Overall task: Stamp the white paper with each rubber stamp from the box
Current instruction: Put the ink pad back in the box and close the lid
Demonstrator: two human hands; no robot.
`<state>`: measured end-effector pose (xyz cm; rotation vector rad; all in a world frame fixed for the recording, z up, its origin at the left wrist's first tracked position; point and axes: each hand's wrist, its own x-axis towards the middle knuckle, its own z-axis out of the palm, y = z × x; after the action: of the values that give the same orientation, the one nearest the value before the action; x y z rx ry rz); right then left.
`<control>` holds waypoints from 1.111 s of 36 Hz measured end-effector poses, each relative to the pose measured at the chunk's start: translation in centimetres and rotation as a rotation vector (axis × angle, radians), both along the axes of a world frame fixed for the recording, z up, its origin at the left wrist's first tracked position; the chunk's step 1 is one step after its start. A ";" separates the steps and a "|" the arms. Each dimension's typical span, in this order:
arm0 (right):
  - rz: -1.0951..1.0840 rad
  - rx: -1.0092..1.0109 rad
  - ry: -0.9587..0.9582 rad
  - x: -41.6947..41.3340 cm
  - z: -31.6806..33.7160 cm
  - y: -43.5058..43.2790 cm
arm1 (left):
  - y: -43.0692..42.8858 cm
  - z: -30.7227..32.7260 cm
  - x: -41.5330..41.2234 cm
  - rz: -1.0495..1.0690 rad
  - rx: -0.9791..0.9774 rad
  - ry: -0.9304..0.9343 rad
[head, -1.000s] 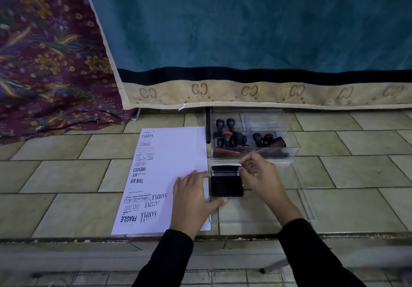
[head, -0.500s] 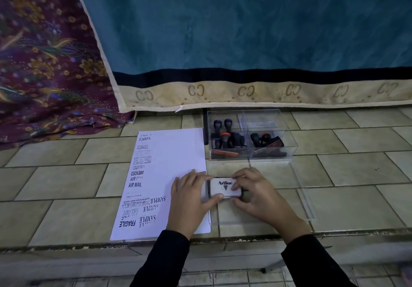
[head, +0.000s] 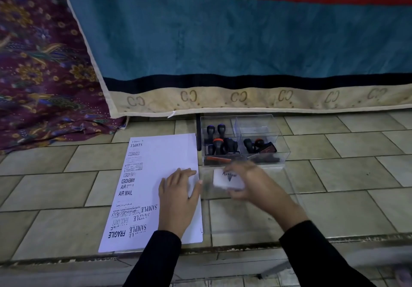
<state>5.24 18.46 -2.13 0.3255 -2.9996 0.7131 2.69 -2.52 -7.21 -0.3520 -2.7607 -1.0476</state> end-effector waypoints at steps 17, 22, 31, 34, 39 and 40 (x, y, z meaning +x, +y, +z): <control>-0.301 -0.151 -0.044 -13.8 2.5 11.1 | 0.0 -1.5 0.1 -0.012 0.004 -0.009; -0.295 -0.076 -0.140 -15.6 1.9 11.9 | 0.0 -1.4 0.1 -0.004 -0.003 -0.005; -0.259 -0.014 -0.237 -16.7 1.6 11.1 | 0.1 -1.5 0.1 0.010 0.000 -0.002; -0.293 -0.017 -0.264 -16.8 1.5 10.8 | 0.1 -1.6 0.1 0.016 0.007 0.001; -0.401 0.008 -0.352 -16.6 2.0 9.8 | 0.1 -1.7 0.1 0.018 -0.022 0.005; -0.408 0.024 -0.353 -16.5 2.0 9.7 | 0.1 -1.7 0.1 0.019 -0.024 0.002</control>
<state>-11.30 28.16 -0.11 -0.4503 -3.2314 0.7550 2.78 -2.38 -8.92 -0.3294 -2.7708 -1.0103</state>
